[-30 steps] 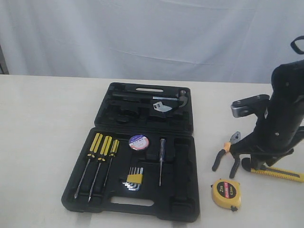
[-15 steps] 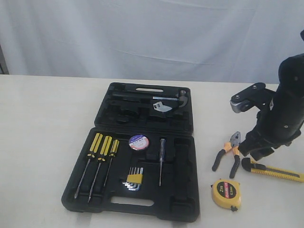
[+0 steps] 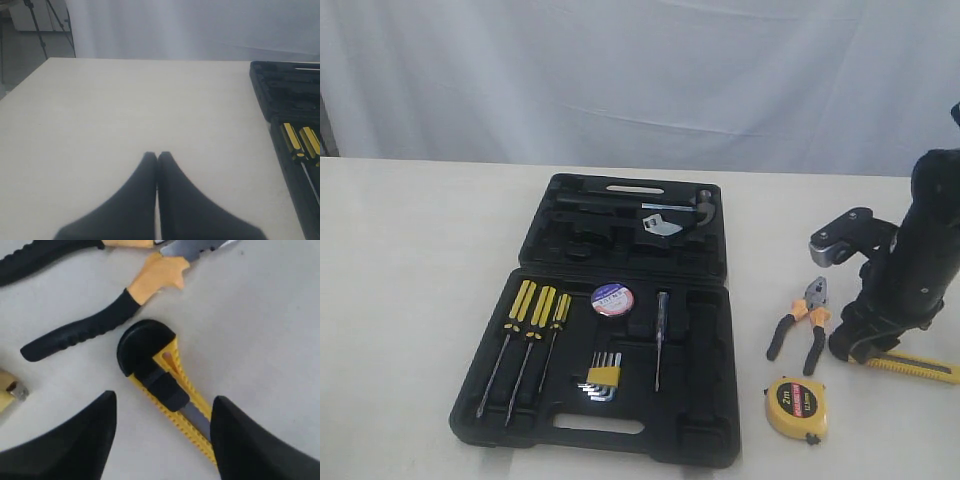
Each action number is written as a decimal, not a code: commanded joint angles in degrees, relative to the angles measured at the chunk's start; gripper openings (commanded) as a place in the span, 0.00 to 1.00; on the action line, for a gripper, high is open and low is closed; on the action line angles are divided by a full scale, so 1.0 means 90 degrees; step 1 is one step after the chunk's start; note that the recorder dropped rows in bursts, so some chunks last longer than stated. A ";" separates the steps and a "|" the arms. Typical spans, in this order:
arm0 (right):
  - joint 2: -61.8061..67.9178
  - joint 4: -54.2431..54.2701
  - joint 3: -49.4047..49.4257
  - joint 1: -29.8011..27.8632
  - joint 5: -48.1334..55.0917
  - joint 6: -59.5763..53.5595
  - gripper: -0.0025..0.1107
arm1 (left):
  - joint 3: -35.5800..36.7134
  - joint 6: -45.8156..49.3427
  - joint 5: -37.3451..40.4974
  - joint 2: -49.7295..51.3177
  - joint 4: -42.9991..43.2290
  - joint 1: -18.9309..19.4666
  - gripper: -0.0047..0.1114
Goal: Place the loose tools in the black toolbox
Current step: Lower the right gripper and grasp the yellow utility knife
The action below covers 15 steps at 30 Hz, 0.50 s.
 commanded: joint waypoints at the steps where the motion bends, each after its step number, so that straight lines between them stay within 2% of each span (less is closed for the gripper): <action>1: 0.0363 0.0294 -0.0275 -0.0293 0.0111 -0.0350 0.50 | 0.0016 -0.0037 -0.0034 -0.0008 0.0000 -0.0030 0.04; 9: 0.0692 0.0226 -0.0409 -0.0372 0.0013 -0.1241 0.50 | 0.0016 -0.0037 -0.0034 -0.0008 0.0000 -0.0030 0.04; 15: 0.0859 0.0201 -0.0409 -0.0372 0.0005 -0.1201 0.50 | 0.0016 -0.0037 -0.0034 -0.0008 0.0000 -0.0030 0.04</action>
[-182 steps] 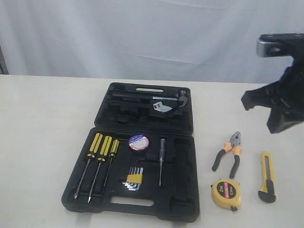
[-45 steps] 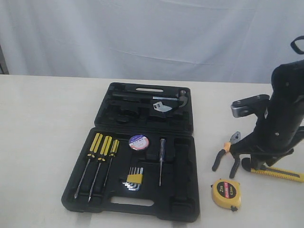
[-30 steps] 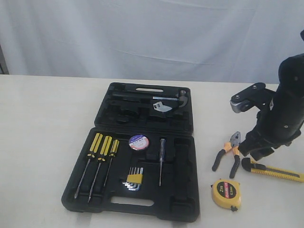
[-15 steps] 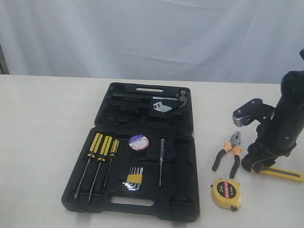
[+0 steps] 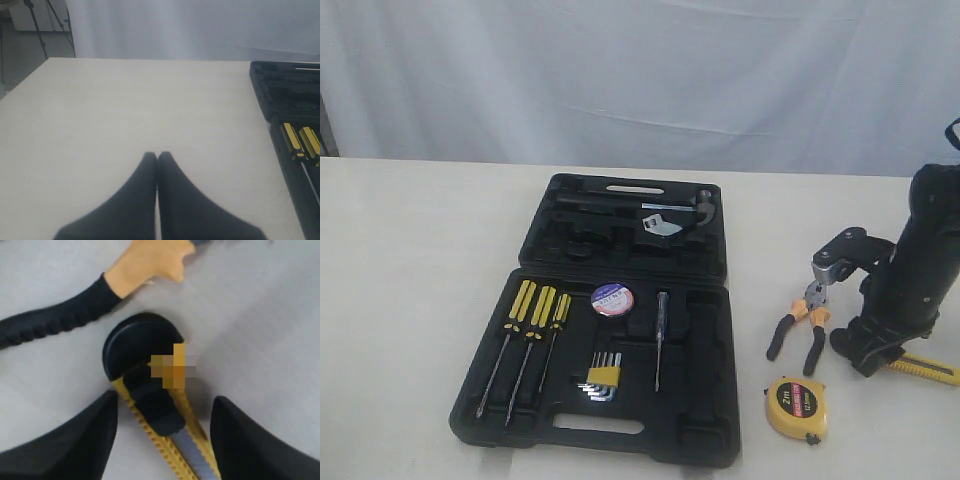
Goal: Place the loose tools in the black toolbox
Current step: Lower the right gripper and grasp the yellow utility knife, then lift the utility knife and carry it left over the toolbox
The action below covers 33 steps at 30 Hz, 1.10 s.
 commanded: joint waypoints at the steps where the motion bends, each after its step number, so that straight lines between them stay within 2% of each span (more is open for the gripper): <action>1: 0.0108 -0.0067 -0.0034 -0.0036 -0.0067 -0.0065 0.50 | 0.0016 -0.0037 -0.0034 -0.0008 0.0000 -0.0030 0.04; 8: 0.0107 -0.0253 -0.0034 -0.0251 0.0333 0.0095 0.50 | 0.0016 -0.0037 -0.0034 -0.0008 0.0000 -0.0030 0.04; 9: 0.0107 -0.0074 -0.0034 -0.0338 0.0410 0.0095 0.47 | 0.0016 -0.0037 -0.0034 -0.0008 0.0000 -0.0030 0.04; 10: 0.0107 -0.0023 -0.0034 -0.0353 0.0425 0.0095 0.43 | 0.0016 -0.0037 -0.0034 -0.0008 0.0000 -0.0030 0.04; 11: 0.0107 0.0134 -0.0034 -0.0353 0.0441 0.0095 0.30 | 0.0016 -0.0037 -0.0034 -0.0008 0.0000 -0.0030 0.04; 12: 0.0107 0.0179 -0.0034 -0.0353 0.0441 0.0106 0.24 | 0.0016 -0.0037 -0.0034 -0.0008 0.0000 -0.0030 0.04; 13: 0.0107 0.0248 -0.0034 -0.0353 0.0441 0.0155 0.13 | 0.0016 -0.0037 -0.0034 -0.0008 0.0000 -0.0030 0.04; 15: 0.0107 0.0295 -0.0034 -0.0329 0.0441 0.0236 0.02 | 0.0016 -0.0037 -0.0034 -0.0008 0.0000 -0.0030 0.04; 21: -0.0431 0.0871 -0.0182 -0.0329 0.0494 0.0961 0.02 | 0.0016 -0.0037 -0.0034 -0.0008 0.0000 -0.0030 0.04; 25: -0.1486 0.1224 -0.0493 -0.0112 0.1007 0.2317 0.02 | 0.0016 -0.0037 -0.0034 -0.0008 0.0000 -0.0030 0.04; 28: -0.2052 0.1210 -0.0493 0.0372 0.1099 0.3136 0.02 | 0.0016 -0.0037 -0.0034 -0.0008 0.0000 -0.0030 0.04; 33: -0.2746 0.1178 -0.0493 0.1525 0.1144 0.4281 0.02 | 0.0016 -0.0037 -0.0034 -0.0008 0.0000 -0.0030 0.04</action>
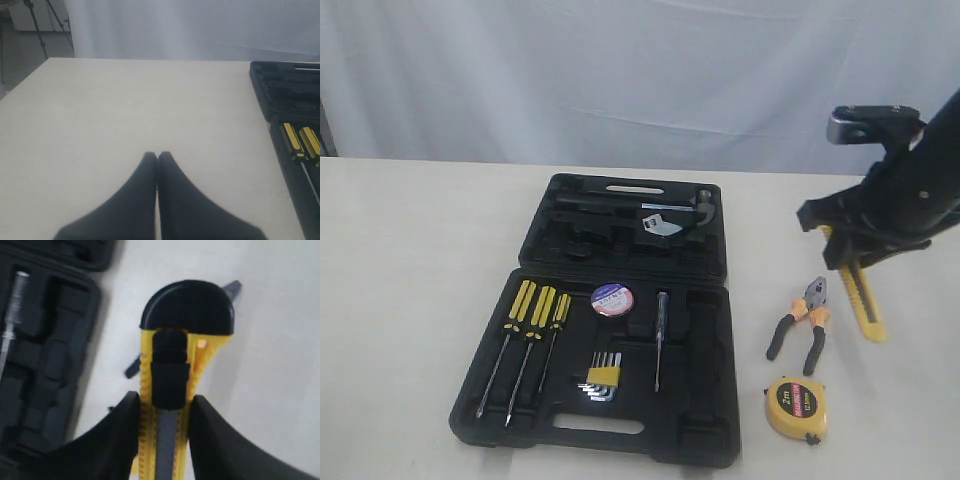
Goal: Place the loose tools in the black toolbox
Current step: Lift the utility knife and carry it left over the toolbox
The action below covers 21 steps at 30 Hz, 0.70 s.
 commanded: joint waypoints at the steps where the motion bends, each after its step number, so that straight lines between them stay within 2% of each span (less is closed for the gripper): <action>1: -0.0485 -0.0019 -0.0022 0.0920 0.0022 0.1087 0.02 | 0.0016 -0.0037 -0.0034 -0.0008 0.0000 -0.0030 0.04; 6: -0.0432 -0.0075 -0.0022 0.1844 -0.0366 0.2229 0.02 | 0.0016 -0.0037 -0.0034 -0.0008 0.0000 -0.0030 0.04; 10: -0.0152 -0.0420 -0.0022 0.2194 -0.0758 0.3252 0.02 | 0.0016 -0.0037 -0.0034 -0.0008 0.0000 -0.0030 0.04; 15: 0.0352 -0.1210 -0.0022 0.2418 -0.0881 0.4022 0.02 | 0.0016 -0.0037 -0.0034 -0.0008 0.0000 -0.0030 0.04; 21: 0.0927 -0.1288 -0.0022 0.2432 -0.1353 0.4181 0.02 | 0.0016 -0.0037 -0.0034 -0.0008 0.0000 -0.0030 0.04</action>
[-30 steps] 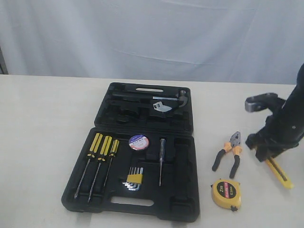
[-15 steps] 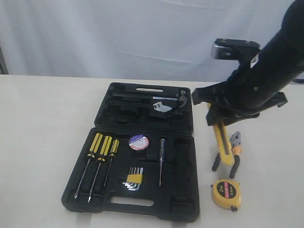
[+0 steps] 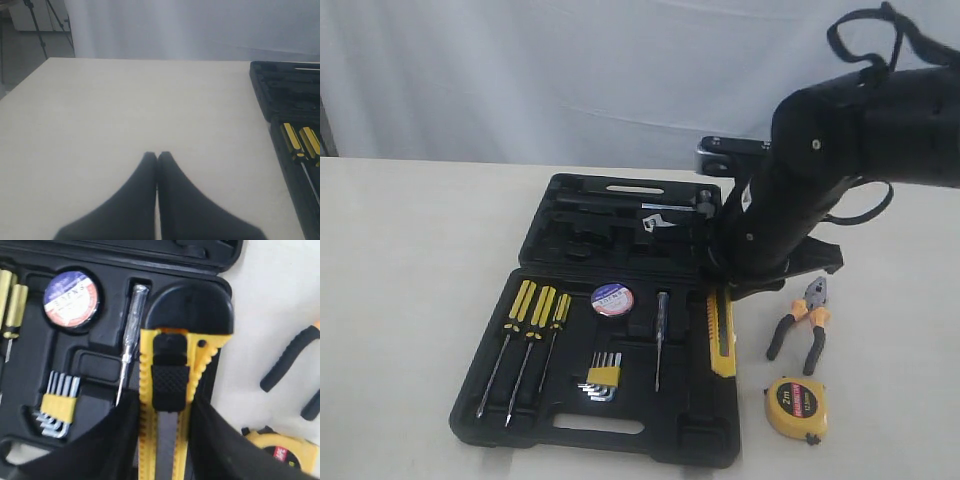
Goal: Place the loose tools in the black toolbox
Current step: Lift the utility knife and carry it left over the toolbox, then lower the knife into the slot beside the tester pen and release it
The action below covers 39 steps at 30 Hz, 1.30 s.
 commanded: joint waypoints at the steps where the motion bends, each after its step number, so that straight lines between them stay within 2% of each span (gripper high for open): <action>1: 0.0432 -0.0130 -0.0026 0.0017 -0.0463 0.0170 0.02 | 0.0016 -0.0037 -0.0034 -0.0008 0.0000 -0.0030 0.04; 19: 0.1309 -0.0130 -0.0026 0.0017 -0.0855 0.0220 0.02 | 0.0016 -0.0037 -0.0034 -0.0008 0.0000 -0.0030 0.04; 39: 0.1309 -0.0056 -0.0026 0.0017 -0.1138 0.0291 0.02 | 0.0016 -0.0037 -0.0034 -0.0008 0.0000 -0.0030 0.04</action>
